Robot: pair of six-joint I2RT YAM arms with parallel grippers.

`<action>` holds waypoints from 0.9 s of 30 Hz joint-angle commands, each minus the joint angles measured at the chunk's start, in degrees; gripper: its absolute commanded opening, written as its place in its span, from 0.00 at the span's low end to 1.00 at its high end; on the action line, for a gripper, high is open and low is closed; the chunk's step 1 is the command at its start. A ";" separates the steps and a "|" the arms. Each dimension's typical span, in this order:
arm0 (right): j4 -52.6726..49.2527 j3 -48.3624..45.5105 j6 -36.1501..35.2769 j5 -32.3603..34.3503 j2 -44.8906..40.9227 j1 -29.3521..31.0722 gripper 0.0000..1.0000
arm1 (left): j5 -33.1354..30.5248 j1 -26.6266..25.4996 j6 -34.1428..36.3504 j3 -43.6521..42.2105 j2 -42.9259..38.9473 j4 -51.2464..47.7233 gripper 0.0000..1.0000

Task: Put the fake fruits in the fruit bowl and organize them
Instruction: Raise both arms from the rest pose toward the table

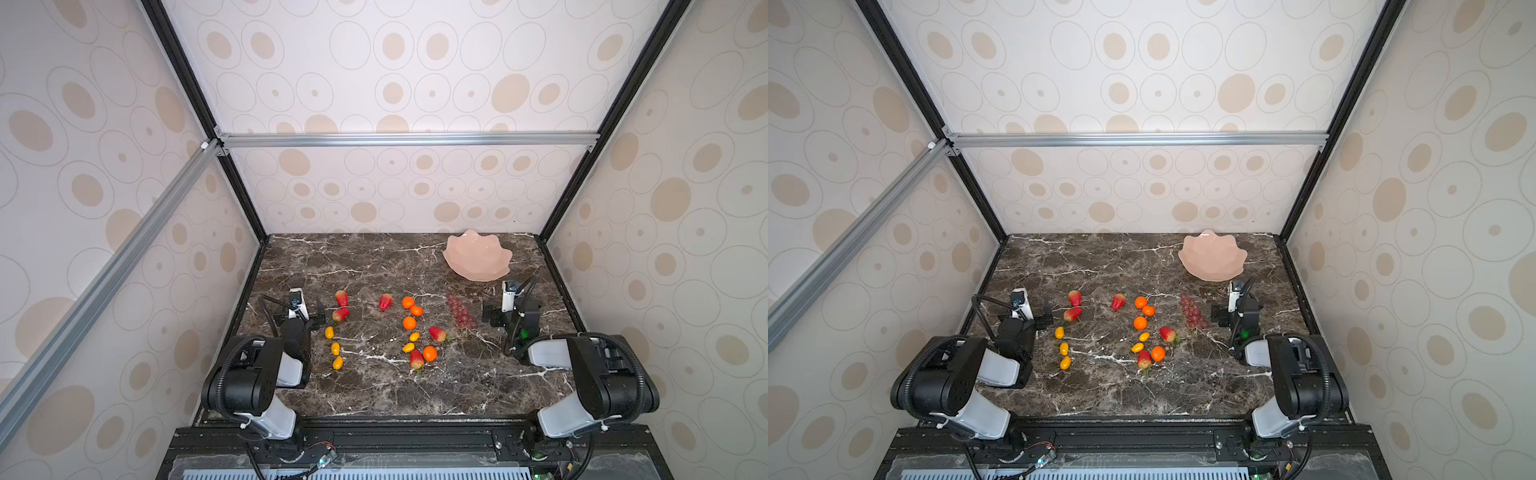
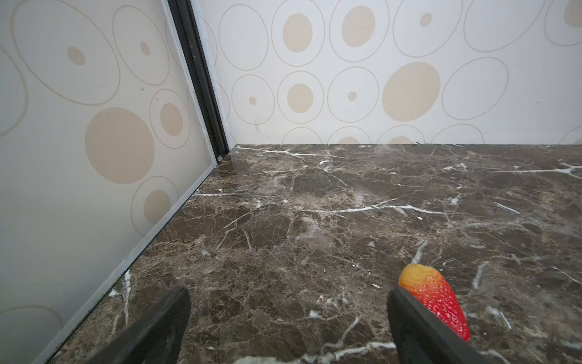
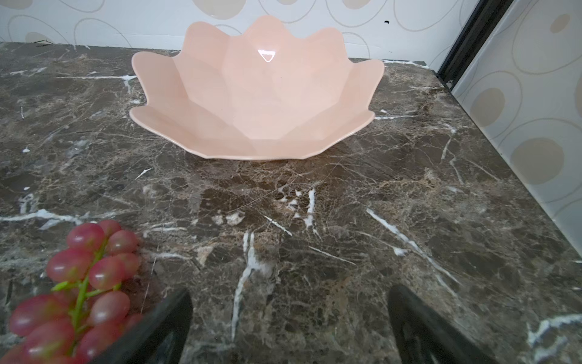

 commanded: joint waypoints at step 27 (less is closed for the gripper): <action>0.61 0.48 -0.66 -0.63 -0.41 -0.28 1.00 | -0.95 -2.01 3.12 -1.61 -3.22 3.71 0.98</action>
